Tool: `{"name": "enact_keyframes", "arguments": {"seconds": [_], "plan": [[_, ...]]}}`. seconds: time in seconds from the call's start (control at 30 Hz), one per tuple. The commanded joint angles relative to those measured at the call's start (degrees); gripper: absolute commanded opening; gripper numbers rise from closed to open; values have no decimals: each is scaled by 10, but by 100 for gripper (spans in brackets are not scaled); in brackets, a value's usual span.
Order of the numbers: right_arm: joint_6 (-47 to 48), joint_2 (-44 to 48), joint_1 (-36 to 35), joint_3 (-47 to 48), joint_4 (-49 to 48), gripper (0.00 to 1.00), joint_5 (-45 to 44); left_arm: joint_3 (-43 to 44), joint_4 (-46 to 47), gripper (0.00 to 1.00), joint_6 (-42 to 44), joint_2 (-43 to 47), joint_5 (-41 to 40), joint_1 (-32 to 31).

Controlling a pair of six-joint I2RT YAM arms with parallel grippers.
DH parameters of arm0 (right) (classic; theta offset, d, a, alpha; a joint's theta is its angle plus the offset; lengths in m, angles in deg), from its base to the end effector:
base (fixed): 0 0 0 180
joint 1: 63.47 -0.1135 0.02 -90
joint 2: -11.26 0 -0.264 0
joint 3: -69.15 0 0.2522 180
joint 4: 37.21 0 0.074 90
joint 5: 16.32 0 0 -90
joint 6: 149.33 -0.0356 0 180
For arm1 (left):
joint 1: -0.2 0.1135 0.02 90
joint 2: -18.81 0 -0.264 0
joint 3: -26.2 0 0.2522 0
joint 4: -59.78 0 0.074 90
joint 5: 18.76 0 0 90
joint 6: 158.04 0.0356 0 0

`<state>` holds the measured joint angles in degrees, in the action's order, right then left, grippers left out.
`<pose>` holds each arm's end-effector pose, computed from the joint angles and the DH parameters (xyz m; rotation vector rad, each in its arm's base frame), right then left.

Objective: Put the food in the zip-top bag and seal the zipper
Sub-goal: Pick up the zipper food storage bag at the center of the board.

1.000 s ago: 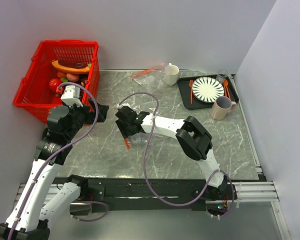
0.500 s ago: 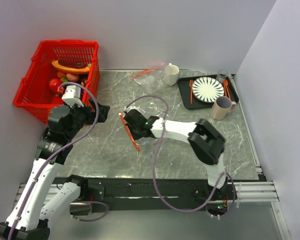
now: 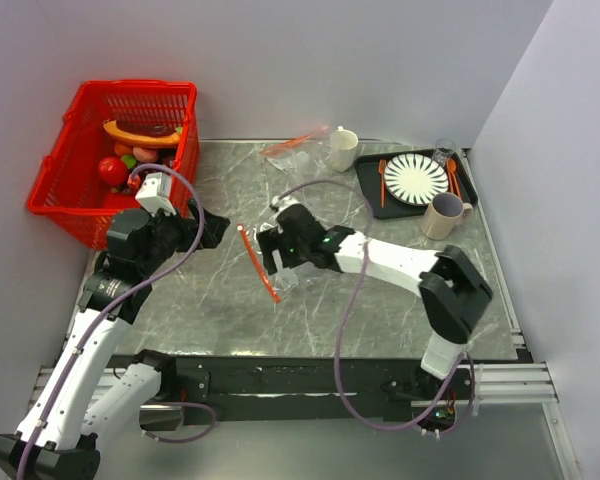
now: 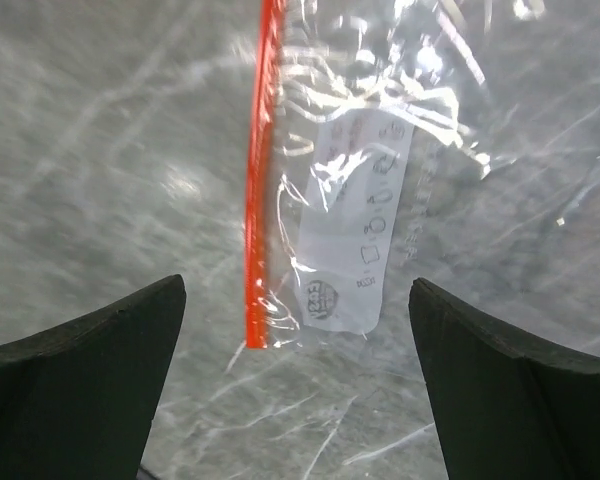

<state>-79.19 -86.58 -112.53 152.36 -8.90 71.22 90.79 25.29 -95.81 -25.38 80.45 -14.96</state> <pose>0.2503 0.2862 0.2367 -0.5797 2.3142 0.5455 0.1654 -0.0507 0.3589 -0.0882 1.8640 -0.6712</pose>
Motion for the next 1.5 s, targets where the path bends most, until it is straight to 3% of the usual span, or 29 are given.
{"name": "enact_keyframes", "arguments": {"seconds": [0.0, 0.27, 0.4, 0.47, 0.5, 0.53, 0.57, 0.63, 0.83, 1.03, 1.17, 1.47], "plan": [[37, -50, -37, 53, 65, 100, -97, 9, 20, 99, -2, 8, 5, 2], [46, -132, -55, 93, 85, 100, -122, 9, 5, 99, 6, 20, -3, 2], [39, -171, -56, 96, 89, 93, -133, 8, 5, 99, 7, 21, -3, 2], [31, -177, -57, 85, 85, 79, -130, 8, 5, 99, 5, 20, -2, 2], [26, -176, -56, 79, 81, 65, -126, 7, 6, 99, 6, 19, -2, 2], [24, -172, -57, 68, 77, 36, -125, 5, 7, 99, 5, 20, -1, 2], [20, -156, -57, 60, 68, 19, -120, 3, 7, 99, 5, 18, -1, 2], [11, -128, -56, 26, 47, 0, -115, 1, 9, 99, 3, 16, 4, 2], [-20, 29, -42, -67, -56, 0, -55, -32, 47, 99, -29, 1, 48, 0], [-76, 155, 23, -138, -137, 0, 77, -64, 99, 99, -75, -17, 74, -31], [-117, 210, 69, -191, -198, 0, 148, -71, 125, 99, -96, -34, 63, -65], [-120, 263, 91, -234, -223, 0, 174, -75, 202, 98, -198, -100, 62, -82]]}}
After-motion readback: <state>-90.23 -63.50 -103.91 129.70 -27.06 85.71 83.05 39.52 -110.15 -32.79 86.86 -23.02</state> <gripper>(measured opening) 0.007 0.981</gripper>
